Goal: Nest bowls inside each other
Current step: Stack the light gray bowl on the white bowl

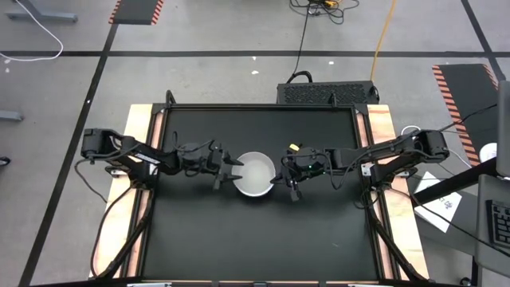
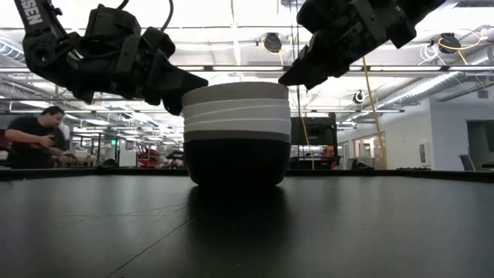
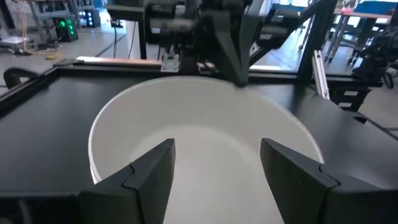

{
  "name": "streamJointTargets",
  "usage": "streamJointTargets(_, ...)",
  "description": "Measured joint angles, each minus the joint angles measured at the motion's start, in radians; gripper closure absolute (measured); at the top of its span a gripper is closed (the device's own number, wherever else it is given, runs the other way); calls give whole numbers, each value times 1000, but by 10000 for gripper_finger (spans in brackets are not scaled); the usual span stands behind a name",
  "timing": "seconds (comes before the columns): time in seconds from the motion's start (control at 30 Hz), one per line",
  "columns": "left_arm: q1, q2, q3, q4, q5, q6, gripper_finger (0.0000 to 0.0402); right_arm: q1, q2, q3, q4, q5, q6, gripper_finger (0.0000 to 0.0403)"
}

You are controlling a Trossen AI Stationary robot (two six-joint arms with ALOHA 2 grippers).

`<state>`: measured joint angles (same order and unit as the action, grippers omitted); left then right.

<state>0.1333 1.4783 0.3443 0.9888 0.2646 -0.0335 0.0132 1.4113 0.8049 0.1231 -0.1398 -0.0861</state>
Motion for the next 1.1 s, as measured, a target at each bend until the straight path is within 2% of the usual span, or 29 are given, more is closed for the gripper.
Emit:
streamJointTargets(0.83,1,-14,1,-26,-1,7,163,0,0,-5,33,4,-3,403)
streamJointTargets(1.1,1,-14,1,-21,0,20,163,-1,0,-5,90,6,12,402)
